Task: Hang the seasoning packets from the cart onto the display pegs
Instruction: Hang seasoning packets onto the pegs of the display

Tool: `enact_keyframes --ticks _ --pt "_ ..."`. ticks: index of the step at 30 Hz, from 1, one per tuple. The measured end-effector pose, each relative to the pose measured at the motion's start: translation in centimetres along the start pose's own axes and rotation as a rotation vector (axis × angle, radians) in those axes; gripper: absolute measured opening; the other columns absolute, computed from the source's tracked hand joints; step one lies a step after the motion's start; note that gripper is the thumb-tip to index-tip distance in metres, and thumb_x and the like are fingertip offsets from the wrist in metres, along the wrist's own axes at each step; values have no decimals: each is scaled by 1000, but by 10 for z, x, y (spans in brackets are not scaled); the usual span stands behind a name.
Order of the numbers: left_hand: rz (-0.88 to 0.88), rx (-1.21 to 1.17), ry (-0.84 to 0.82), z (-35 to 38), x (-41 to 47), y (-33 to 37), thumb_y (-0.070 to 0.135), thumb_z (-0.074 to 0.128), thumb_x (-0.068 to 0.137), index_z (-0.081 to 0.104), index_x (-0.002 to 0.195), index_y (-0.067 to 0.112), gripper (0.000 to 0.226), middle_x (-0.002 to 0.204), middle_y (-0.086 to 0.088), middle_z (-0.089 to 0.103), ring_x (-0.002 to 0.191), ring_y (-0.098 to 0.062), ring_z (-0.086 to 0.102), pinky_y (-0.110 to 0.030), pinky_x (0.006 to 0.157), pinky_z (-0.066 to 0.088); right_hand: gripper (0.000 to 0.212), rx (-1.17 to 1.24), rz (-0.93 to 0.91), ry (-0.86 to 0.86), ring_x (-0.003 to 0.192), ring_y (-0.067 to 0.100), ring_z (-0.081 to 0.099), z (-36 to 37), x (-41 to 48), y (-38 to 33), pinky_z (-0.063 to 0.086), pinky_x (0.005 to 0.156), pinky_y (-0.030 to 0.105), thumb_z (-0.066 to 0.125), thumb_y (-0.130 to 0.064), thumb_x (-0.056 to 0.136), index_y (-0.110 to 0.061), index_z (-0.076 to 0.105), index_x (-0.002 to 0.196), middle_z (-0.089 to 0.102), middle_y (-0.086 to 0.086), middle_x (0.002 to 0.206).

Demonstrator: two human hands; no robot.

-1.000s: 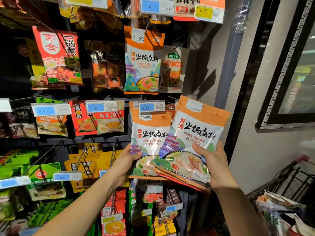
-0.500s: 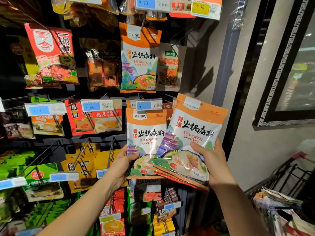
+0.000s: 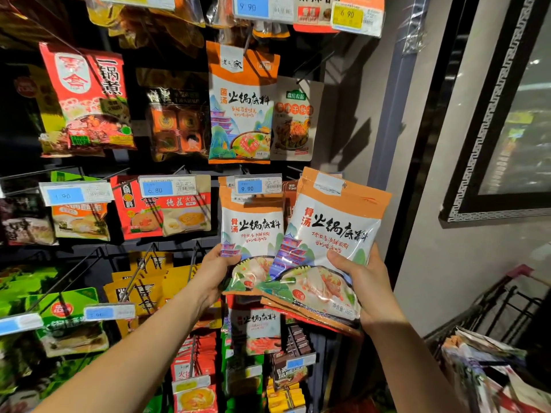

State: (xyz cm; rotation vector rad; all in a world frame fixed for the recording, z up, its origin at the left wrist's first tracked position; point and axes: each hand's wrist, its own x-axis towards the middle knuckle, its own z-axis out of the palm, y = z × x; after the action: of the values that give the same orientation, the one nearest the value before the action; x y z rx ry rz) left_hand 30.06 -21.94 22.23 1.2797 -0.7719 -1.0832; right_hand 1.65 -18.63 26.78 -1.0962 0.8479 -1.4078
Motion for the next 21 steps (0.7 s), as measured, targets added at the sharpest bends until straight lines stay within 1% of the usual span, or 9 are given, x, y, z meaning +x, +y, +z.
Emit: enact_keyframes --ticks 3,5,6,8,9,11,13,16,21 --pt "11 296 153 -2 23 2 9 65 97 63 116 8 20 117 -18 70 92 -29 64 -39 79 53 56 -23 -7 -11 108 26 74 1 -3 3 60 91 54 80 -3 85 -26 58 132 75 2 120" --pt "17 613 269 -5 24 0 19 70 94 57 119 8 30 119 -19 66 97 -33 60 -39 81 47 57 -39 -25 -4 107 23 74 1 -2 7 62 87 46 78 1 85 -22 58 133 75 3 121" --pt "54 669 329 -4 17 1 22 71 93 54 125 8 39 121 -17 63 101 -34 60 -38 81 46 58 -45 -33 4 105 21 74 0 -2 10 63 83 40 78 3 84 -20 58 133 75 4 121" --pt "273 520 379 4 -9 6 26 72 94 56 125 8 39 117 -10 62 103 -28 61 -35 82 44 60 -56 -44 7 103 18 75 1 -2 18 63 78 32 77 6 83 -18 57 134 75 3 120" --pt "384 393 311 11 -26 9 26 70 96 61 117 9 29 110 -6 65 98 -21 63 -34 82 43 61 -68 -48 1 104 17 74 3 -2 22 63 77 30 77 8 83 -18 57 134 74 3 121" --pt "452 239 19 29 -59 18 29 70 95 68 102 12 19 99 -3 72 91 -13 69 -31 84 50 60 -96 -69 -21 104 15 74 8 -2 30 62 78 29 74 12 83 -16 56 133 73 6 123" --pt "422 243 -233 39 -80 24 38 80 85 67 105 15 33 102 -3 76 98 -15 72 -29 89 55 61 -114 -87 -46 104 13 74 16 -5 35 61 77 26 71 15 83 -12 54 135 72 6 123" --pt "402 374 -224 42 -88 25 36 89 76 62 113 20 49 105 5 76 97 -10 72 -29 86 58 63 -126 -102 -59 95 4 74 24 -8 38 59 71 20 70 17 85 -10 53 139 73 -3 115" --pt "316 251 -141 38 -88 14 20 83 84 61 113 19 37 107 1 76 97 -17 74 -37 87 60 56 -145 -133 -89 90 -4 73 32 -16 37 54 65 10 73 11 86 -24 57 127 72 -16 104"
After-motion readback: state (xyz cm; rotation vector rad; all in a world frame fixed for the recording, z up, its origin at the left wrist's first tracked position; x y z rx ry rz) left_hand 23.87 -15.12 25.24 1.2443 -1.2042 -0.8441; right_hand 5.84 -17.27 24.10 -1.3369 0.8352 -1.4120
